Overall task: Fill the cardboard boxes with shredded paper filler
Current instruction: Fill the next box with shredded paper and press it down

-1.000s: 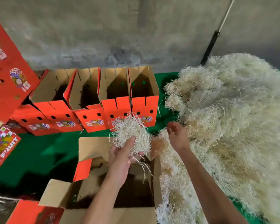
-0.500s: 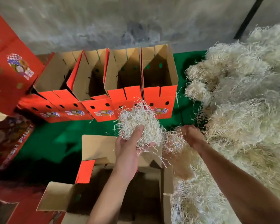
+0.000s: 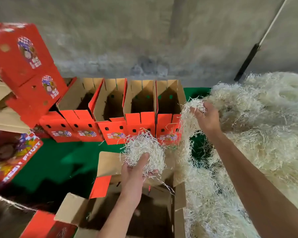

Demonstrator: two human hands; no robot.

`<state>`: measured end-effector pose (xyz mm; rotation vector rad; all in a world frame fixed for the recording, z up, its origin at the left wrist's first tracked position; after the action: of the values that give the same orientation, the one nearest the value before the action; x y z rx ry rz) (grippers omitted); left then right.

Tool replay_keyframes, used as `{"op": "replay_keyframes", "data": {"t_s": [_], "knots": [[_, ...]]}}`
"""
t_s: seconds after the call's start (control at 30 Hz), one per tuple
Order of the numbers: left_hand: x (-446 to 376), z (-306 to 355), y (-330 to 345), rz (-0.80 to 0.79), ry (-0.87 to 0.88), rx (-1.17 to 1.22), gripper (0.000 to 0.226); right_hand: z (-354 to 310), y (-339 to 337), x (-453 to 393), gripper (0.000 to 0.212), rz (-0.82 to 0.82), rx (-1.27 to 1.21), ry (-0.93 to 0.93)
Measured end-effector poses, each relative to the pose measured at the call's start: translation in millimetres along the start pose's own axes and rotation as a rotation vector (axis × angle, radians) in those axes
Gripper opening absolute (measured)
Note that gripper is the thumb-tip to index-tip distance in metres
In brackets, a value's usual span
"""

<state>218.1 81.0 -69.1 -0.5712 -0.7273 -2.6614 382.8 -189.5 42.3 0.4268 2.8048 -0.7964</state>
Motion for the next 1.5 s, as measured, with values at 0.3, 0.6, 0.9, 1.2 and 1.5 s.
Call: {"op": "replay_keyframes", "data": {"t_s": [0.3, 0.6, 0.9, 1.2, 1.5], "knots": [[25.1, 22.0, -21.6, -0.039, 0.11, -0.075, 0.127, -150.5, -8.2, 32.1, 0.073, 0.019, -0.433, -0.01], [28.5, 45.2, -48.5, 0.064, 0.119, -0.047, 0.111, -224.9, 32.5, 62.4, 0.045, -0.102, -0.894, 0.115], [38.8, 41.8, -67.6, -0.018, -0.118, 0.091, 0.089, -203.5, 61.9, 138.3, 0.057, -0.269, -0.788, 0.345], [43.3, 48.2, -63.8, -0.22, 0.035, 0.138, 0.081, -129.4, 112.9, 208.7, 0.071, -0.349, -0.277, 0.222], [24.1, 26.2, -100.3, 0.168, 0.01, -0.075, 0.071, -98.7, 109.9, 243.0, 0.029, -0.019, -0.164, 0.107]]}}
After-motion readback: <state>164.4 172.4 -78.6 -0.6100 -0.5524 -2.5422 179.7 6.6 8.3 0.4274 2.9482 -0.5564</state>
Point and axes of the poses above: each hand's wrist, its own x-axis away from the middle knuckle, its own y-axis out of the palm, z = x × y, the point moved 6 cm from there along -x, towards the middle knuckle, and after that the axes turned 2 degrees about -y, right-handed, at the moved point
